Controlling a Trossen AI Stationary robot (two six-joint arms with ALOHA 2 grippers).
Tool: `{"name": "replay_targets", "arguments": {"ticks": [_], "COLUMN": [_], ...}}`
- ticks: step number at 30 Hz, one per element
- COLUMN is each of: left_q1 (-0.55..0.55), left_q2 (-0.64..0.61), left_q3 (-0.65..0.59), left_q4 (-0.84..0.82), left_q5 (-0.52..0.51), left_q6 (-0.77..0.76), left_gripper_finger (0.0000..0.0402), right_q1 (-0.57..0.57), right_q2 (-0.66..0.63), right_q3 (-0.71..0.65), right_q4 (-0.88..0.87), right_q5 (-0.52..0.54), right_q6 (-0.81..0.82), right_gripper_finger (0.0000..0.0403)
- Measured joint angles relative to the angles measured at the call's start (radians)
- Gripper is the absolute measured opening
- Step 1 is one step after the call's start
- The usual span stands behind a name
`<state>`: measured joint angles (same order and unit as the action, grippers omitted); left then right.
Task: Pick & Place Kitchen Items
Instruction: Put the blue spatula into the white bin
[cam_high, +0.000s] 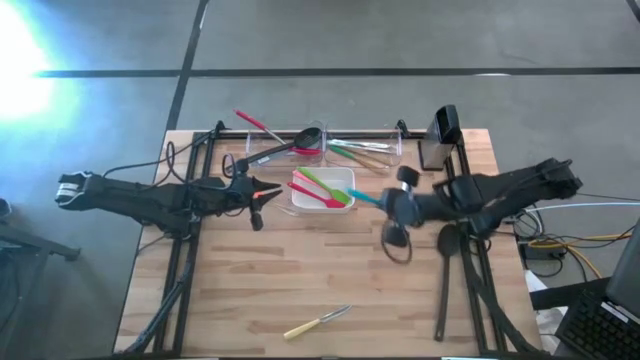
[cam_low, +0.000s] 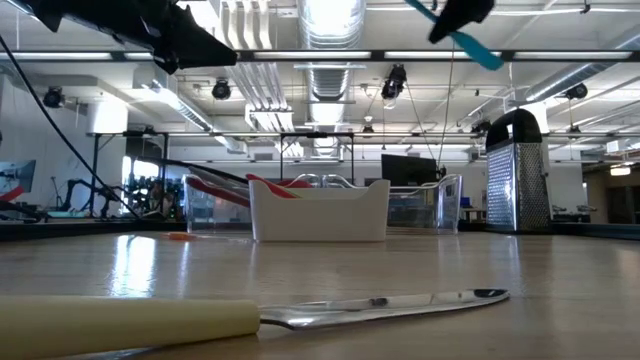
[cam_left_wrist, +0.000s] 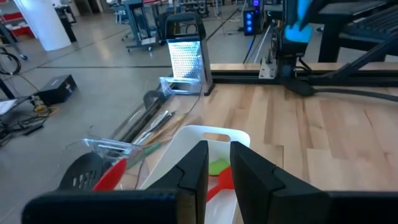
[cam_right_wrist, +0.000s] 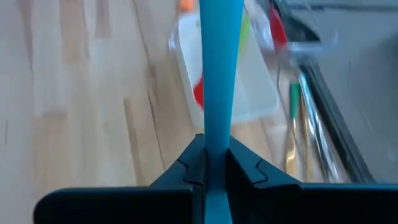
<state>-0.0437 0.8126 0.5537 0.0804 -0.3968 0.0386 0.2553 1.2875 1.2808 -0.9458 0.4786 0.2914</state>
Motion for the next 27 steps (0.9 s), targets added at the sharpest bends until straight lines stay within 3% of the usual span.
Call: {"name": "replay_targets", "arguments": {"ticks": [9, 15, 23, 27], "left_q1": [0.000, 0.000, 0.000, 0.000], "left_q2": [-0.002, -0.006, -0.021, -0.027], "left_q3": [0.000, 0.000, -0.001, -0.001], "left_q4": [0.004, 0.023, 0.027, 0.021], "left_q5": [0.001, 0.002, 0.002, 0.002], "left_q6": [0.038, 0.063, 0.064, 0.064], "left_gripper_finger": [0.0071, 0.0067, 0.0069, 0.0064], "right_q1": [-0.262, -0.398, -0.476, -0.480], "right_q2": [0.056, 0.165, 0.377, 0.480], "right_q3": [0.002, 0.006, 0.140, 0.229], "right_q4": [0.252, 0.367, 0.375, 0.364], "right_q5": [-0.227, -0.409, -0.525, -0.533], "right_q6": [-0.307, -0.412, -0.435, -0.431], "right_gripper_finger": [0.0019, 0.0019, 0.0019, 0.0019]}}
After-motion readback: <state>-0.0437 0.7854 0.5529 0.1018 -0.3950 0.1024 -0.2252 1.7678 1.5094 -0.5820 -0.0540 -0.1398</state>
